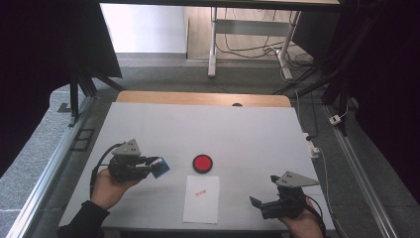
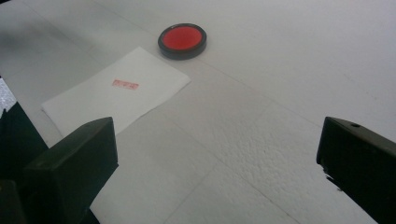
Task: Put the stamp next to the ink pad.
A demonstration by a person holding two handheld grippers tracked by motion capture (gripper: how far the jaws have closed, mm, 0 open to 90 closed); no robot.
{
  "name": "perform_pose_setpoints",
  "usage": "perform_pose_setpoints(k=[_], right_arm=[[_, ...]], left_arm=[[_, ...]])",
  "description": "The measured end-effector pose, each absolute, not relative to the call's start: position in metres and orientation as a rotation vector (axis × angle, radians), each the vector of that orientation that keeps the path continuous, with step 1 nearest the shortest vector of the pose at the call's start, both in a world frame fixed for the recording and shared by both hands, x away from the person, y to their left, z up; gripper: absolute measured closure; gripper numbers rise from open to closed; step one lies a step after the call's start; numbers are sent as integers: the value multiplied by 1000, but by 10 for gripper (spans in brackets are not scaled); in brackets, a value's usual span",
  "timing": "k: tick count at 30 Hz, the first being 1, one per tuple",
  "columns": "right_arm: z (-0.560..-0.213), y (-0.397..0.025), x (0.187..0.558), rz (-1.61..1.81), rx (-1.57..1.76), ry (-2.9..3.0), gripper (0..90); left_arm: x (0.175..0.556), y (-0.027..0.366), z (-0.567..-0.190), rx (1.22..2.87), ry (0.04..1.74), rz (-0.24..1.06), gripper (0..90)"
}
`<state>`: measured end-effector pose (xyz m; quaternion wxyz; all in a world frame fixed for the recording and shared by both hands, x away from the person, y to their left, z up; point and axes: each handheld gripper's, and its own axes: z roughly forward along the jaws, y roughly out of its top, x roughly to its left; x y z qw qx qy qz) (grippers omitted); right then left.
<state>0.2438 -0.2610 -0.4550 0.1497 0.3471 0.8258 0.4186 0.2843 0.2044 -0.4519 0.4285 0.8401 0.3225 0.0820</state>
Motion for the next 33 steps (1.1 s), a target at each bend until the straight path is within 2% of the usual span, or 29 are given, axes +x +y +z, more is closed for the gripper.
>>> perform_pose_setpoints(k=[15, 33], right_arm=[[-456, -280, 238, 1165, 1073, 2345, 0], [-458, -277, 238, 1118, 1058, 2377, 0]], left_arm=[[297, 207, -469, 2134, 889, 264, 697], [320, 206, -494, 2160, 960, 313, 695]])
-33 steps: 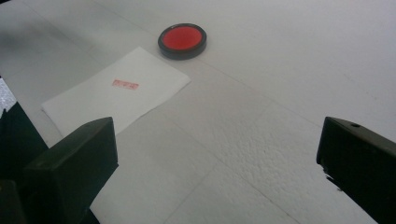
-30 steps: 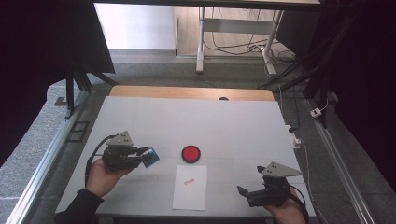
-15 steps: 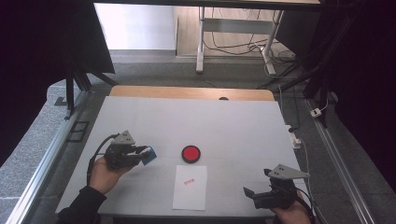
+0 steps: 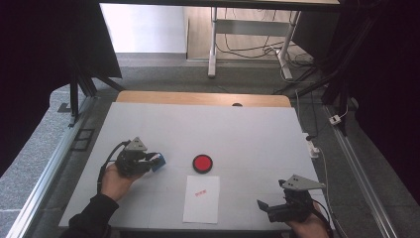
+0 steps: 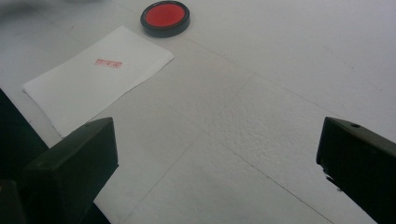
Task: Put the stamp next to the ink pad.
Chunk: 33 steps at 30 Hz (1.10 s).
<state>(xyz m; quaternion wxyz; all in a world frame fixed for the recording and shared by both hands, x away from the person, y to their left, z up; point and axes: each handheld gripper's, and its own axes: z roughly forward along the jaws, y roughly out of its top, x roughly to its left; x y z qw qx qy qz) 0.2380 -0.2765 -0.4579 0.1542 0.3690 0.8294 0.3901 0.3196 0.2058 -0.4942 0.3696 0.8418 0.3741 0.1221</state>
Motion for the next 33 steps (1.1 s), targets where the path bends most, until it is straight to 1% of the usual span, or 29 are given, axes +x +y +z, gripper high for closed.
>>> perform_pose_setpoints(k=[16, 18, 21, 23, 27, 33], right_arm=[[-458, -274, 237, 1091, 1020, 2402, 0], [-459, -273, 237, 1092, 1019, 2403, 0], [-459, -273, 237, 1090, 1013, 2407, 0], [-459, -273, 237, 1090, 1011, 2408, 0], [-459, -273, 237, 1089, 1009, 2411, 0], [-459, -273, 237, 1090, 1008, 2411, 0]], left_arm=[[329, 206, -508, 2189, 999, 297, 688], [329, 206, -509, 2186, 1008, 296, 680], [330, 206, -509, 2186, 1017, 292, 644], [330, 206, -509, 2186, 1016, 292, 639], [329, 206, -506, 2176, 1016, 289, 592], [328, 209, -501, 2138, 1044, 278, 418]])
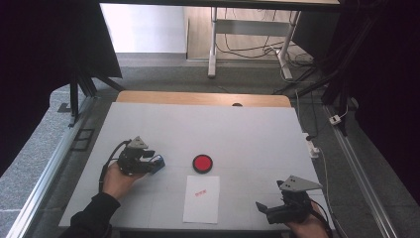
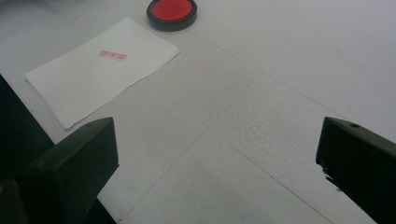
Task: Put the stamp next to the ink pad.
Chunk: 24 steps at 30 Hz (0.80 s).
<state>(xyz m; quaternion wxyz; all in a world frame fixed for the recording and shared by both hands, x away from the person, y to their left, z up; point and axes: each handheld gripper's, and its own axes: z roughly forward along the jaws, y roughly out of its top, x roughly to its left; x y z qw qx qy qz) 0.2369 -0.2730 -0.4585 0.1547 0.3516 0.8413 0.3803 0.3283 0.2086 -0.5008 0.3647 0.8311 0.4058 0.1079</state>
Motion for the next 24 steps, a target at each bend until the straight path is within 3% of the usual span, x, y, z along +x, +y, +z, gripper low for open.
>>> perform_pose_setpoints(k=[13, 24], right_arm=[[-458, -273, 236, 1086, 1009, 2413, 0], [-458, -273, 236, 1089, 1006, 2414, 0]], left_arm=[[311, 218, -476, 2050, 1053, 203, 131], [288, 221, -459, 2014, 1046, 190, 46]])
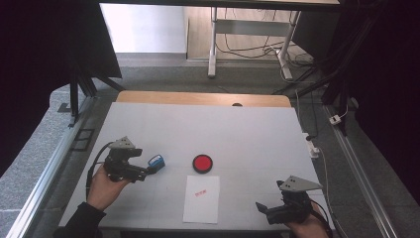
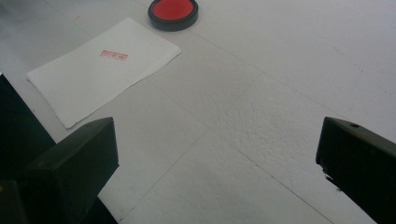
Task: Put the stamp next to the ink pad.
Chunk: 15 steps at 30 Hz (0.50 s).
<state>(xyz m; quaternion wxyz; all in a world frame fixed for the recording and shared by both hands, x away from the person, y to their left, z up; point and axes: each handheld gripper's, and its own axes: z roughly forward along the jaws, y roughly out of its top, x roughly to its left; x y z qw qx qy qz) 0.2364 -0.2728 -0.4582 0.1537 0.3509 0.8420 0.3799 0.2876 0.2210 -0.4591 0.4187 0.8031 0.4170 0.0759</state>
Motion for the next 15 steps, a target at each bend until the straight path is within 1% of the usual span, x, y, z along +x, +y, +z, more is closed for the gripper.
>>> perform_pose_setpoints(k=[10, 15], right_arm=[[-458, -272, 236, 1084, 1000, 2419, 0], [-458, -272, 237, 1082, 1002, 2420, 0]], left_arm=[[261, 230, -453, 2003, 1030, 207, 6], [247, 238, -453, 1978, 1036, 208, 0]])
